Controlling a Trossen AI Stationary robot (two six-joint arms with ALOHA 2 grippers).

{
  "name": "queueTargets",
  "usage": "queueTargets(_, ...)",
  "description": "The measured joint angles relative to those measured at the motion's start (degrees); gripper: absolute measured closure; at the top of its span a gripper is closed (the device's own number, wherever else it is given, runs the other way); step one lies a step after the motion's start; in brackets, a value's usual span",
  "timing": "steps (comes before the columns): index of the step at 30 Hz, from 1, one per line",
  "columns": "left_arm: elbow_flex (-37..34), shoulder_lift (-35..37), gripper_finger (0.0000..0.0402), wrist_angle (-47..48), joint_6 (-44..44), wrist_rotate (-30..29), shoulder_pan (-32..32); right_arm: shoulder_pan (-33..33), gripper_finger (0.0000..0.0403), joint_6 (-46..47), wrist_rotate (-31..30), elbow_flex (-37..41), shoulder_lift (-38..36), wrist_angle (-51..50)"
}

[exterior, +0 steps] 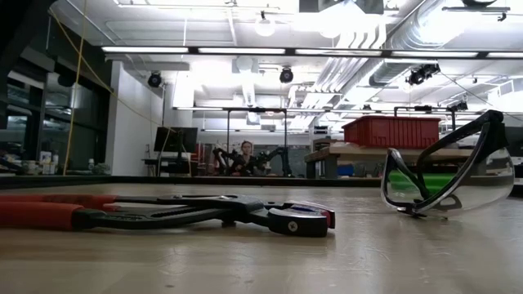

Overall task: Coil cords
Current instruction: Coil the wire into the spool

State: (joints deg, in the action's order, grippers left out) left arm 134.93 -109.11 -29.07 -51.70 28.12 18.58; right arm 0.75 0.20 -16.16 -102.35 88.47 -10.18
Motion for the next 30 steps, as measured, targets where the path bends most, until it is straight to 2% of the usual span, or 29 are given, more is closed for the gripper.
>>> queueTargets(8, 0.1, 2.7, 0.0402, 9.3, 3.4, 3.3, 5.2, -2.7, 0.0402, 2.4, -0.2, 0.0, -2.3, -5.2)
queueTargets(20, 0.0, 8.6, 0.0401, 34.1, 19.4, 2.6, 7.8, -4.2, 0.0402, 1.8, 0.7, 0.0, -4.4, -12.9)
queueTargets(30, 0.1, 11.9, 0.0402, 49.7, 26.3, -4.1, 7.6, -4.1, 0.0403, 0.9, 9.7, 0.0, -4.8, -13.2)
